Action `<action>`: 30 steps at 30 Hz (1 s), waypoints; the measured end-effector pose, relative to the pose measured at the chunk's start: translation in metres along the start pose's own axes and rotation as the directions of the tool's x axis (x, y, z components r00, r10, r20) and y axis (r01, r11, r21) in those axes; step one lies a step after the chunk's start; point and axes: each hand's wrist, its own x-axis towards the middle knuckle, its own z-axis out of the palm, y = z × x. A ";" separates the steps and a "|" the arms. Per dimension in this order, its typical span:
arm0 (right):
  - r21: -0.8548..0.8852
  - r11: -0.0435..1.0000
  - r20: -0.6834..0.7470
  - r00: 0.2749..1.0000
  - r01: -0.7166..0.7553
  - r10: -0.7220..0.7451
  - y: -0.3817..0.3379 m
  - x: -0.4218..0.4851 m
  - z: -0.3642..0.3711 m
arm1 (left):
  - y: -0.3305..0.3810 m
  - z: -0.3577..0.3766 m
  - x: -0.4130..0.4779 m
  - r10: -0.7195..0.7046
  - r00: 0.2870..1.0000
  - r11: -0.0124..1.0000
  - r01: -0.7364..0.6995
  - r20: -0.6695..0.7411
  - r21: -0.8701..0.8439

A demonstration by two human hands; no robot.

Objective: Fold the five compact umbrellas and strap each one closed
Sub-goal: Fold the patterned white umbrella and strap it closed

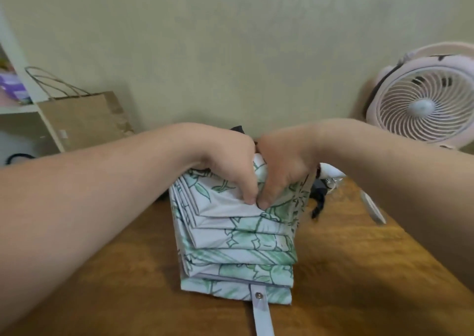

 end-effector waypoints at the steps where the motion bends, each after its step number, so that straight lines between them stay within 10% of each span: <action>1: 0.000 1.000 0.017 1.000 -0.006 0.006 -0.002 -0.001 -0.001 | 0.000 0.001 -0.003 -0.007 1.000 1.000 0.007 -0.009 -0.001; 8: 0.317 0.947 0.438 0.895 -0.060 -0.090 0.026 -0.010 -0.014 | 0.003 0.029 -0.040 0.085 0.948 0.970 -0.008 -0.308 0.244; 12: 0.314 0.949 0.375 0.923 -0.042 -0.083 0.019 -0.012 -0.009 | 0.000 0.033 -0.038 0.091 0.926 0.970 0.001 -0.366 0.245; 18: -0.002 1.000 0.007 1.000 -0.001 0.001 -0.014 -0.020 0.000 | -0.017 0.025 -0.029 0.043 0.992 0.991 -0.058 -0.120 -0.118; 24: 0.229 0.973 0.274 0.961 -0.019 -0.046 -0.020 -0.023 -0.006 | -0.042 0.025 -0.031 0.275 0.905 0.826 -0.050 0.324 -0.561; 30: 0.328 0.931 0.520 0.853 -0.161 -0.036 -0.014 -0.017 -0.002 | -0.058 0.052 -0.008 0.553 0.790 0.650 -0.211 0.264 -0.730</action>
